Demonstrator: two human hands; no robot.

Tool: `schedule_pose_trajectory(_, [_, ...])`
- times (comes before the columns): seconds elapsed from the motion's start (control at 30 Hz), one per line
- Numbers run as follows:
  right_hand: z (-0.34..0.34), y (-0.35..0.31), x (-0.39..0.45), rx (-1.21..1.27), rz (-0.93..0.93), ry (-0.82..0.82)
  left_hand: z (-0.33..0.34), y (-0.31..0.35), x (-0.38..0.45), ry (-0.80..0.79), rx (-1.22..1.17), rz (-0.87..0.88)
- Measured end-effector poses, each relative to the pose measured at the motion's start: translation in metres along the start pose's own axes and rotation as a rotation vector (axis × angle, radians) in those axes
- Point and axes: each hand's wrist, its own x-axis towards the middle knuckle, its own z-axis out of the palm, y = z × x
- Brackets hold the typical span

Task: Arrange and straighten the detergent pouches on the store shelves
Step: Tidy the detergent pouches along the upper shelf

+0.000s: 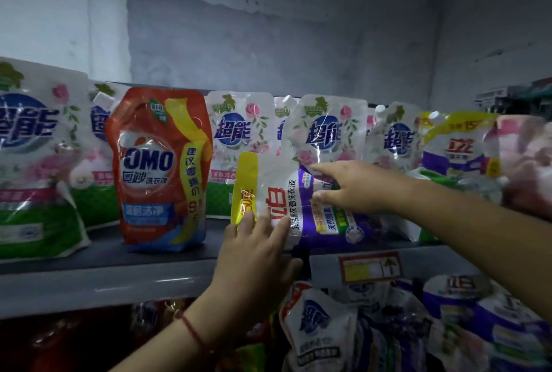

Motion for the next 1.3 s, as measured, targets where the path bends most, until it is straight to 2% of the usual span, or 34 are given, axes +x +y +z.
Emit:
schedule_pose_trajectory(0.13, [-0.003,-0.001,0.028,0.08,-0.074,-0.092,0.016,0.0,-0.001,0.007,0.004,-0.057])
schedule_pose_trajectory(0.2, [-0.002,-0.003,0.043,0.094,-0.084,-0.077,0.018,0.001,-0.001,-0.005,-0.036,-0.093])
schedule_pose_trajectory(0.4, [0.001,-0.002,0.072,0.139,-0.092,-0.008,0.029,0.0,-0.003,0.124,-0.018,-0.111])
schedule_pose_trajectory(0.57, [-0.005,-0.001,0.078,0.161,-0.093,-0.005,0.03,0.0,-0.003,0.116,0.026,-0.119])
schedule_pose_trajectory(0.7, [-0.019,0.003,0.075,0.246,-0.084,0.004,0.025,0.0,-0.002,0.055,0.016,-0.113])
schedule_pose_trajectory(0.9, [-0.035,0.01,0.075,0.432,0.005,0.052,0.014,0.017,-0.01,0.163,0.061,-0.205])
schedule_pose_trajectory(0.97, [-0.039,0.013,0.078,0.558,0.059,0.094,0.011,0.025,-0.01,0.244,-0.004,-0.231])
schedule_pose_trajectory(1.07, [-0.046,0.018,0.079,0.795,0.122,0.186,0.002,0.04,-0.006,0.22,-0.186,-0.284])
schedule_pose_trajectory(1.17, [-0.049,0.016,0.073,1.111,0.161,0.21,-0.001,0.042,0.009,0.132,-0.611,-0.397])
schedule_pose_trajectory(1.3, [-0.046,0.008,0.062,1.446,0.17,0.201,-0.005,0.037,0.036,0.261,-1.021,-0.405])
